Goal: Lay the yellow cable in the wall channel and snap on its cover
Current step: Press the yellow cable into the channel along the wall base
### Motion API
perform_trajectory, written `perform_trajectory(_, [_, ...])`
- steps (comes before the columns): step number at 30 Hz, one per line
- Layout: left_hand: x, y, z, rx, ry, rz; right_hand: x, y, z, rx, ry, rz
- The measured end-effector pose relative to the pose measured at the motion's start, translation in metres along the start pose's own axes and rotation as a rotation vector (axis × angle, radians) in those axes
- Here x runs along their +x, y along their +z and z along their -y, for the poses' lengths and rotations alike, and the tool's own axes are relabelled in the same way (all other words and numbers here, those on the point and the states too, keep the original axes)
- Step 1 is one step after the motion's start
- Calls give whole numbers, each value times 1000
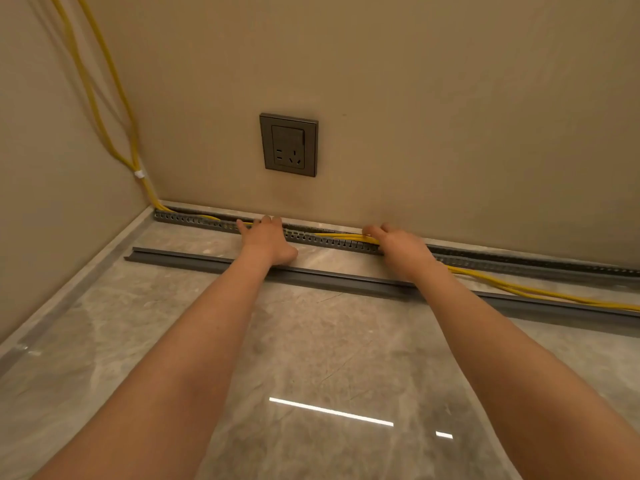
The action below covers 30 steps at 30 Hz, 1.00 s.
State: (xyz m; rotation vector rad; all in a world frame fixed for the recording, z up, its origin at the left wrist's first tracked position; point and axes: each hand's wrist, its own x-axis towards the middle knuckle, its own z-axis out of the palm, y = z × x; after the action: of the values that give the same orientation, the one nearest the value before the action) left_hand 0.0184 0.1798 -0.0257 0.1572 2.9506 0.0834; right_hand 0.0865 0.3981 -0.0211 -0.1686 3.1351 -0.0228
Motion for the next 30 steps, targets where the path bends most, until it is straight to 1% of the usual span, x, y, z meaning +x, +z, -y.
perform_trajectory(2, [0, 2, 3, -53, 24, 18, 4, -3, 12, -61, -30, -3])
perform_trajectory(5, [-1, 0, 13, -108, 40, 73, 17, -3, 43, -54, -61, -18])
perform_trajectory(8, [1, -4, 23, -221, 35, 71, 32, 5, 75, -34, -90, 40])
perform_trajectory(9, [2, -4, 25, -219, 22, 48, 36, 7, 82, -37, -82, 67])
perform_trajectory(11, [1, 0, 28, -123, -34, 20, 40, 10, 91, -45, -47, 103])
perform_trajectory(14, [1, 5, 37, -69, -116, 27, 44, 10, 93, -43, -15, 135])
perform_trajectory(19, [9, -5, 47, 85, -63, 48, 54, 1, 110, -58, 20, 158])
perform_trajectory(21, [12, -6, 51, 76, -55, 43, 61, 1, 123, -15, 15, 153])
perform_trajectory(23, [13, -5, 56, 43, -32, 32, 68, 1, 136, 83, 5, 146])
perform_trajectory(25, [11, -3, 64, 14, 2, 35, 75, 4, 152, 145, -43, 143])
perform_trajectory(27, [10, -4, 70, -18, 40, 53, 79, 8, 166, 158, -85, 150])
perform_trajectory(30, [12, -5, 82, -84, 60, 10, 84, 12, 175, 178, -53, 145])
